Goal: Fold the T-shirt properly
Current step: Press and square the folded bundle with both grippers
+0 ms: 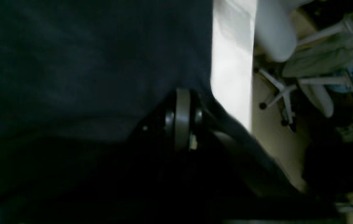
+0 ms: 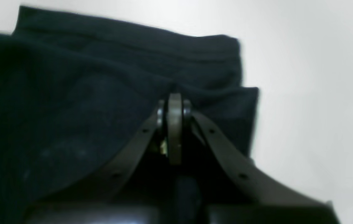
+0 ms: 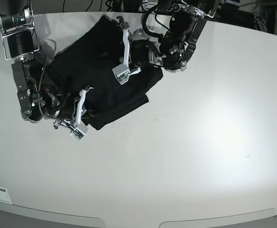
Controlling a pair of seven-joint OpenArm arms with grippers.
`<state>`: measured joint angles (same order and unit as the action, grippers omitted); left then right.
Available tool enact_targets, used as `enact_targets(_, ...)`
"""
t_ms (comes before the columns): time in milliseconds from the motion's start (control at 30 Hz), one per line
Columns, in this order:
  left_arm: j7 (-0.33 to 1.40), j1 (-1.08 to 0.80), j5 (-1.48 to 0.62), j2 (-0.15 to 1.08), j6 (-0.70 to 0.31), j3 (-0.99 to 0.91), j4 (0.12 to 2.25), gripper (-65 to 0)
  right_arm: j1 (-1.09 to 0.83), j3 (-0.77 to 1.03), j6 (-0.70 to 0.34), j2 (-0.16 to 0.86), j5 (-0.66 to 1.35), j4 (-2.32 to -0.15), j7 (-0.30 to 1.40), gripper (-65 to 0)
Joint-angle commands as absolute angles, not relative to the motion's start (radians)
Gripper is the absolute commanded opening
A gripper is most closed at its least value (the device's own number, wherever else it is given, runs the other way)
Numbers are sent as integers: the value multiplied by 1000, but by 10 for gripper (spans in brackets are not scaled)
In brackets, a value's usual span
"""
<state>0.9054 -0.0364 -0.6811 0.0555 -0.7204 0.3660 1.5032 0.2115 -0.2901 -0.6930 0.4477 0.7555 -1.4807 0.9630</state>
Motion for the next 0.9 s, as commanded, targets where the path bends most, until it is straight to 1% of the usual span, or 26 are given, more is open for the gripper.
enact_targets(0,916,15,-643,64,-698,361,1462,-650,220,-279,-698,484,767,-1499,963,-650)
enact_targets(167,898,177,-647,123,-698,362,1318,-650,150,-236,-698,577,889,-1537,1008,-650)
enact_targets(233,870,234,-646,150,-698,362,1298,-650,89,-189,-698,609,942,-1561,1036,-650)
enact_targets(300,833,289,-643,171,-698,371,1284,-650,23,-125,-698,617,979,-1586,1044,-650)
enact_targets(400,780,383,-625,183,-698,402,1252,-650,-69,-10,-691,593,1019,-1620,1044,-650)
enact_targets(500,797,461,-637,183,-698,426,1242,-650,-141,111,-692,540,995,-1660,1043,-650)
enact_targets(633,834,558,-659,183,-698,413,1243,-650,-155,269,-692,491,996,-1709,1040,-650)
enact_targets(733,916,613,-734,183,-664,356,1244,-650,-155,352,-698,490,1002,-1760,1039,-650)
enact_targets(800,991,632,-819,186,-666,287,1244,-650,-154,376,-698,490,992,-1778,1032,-650)
enact_targets(867,1090,633,-939,202,-688,202,1243,-650,-154,373,-698,488,951,-1779,1003,-650)
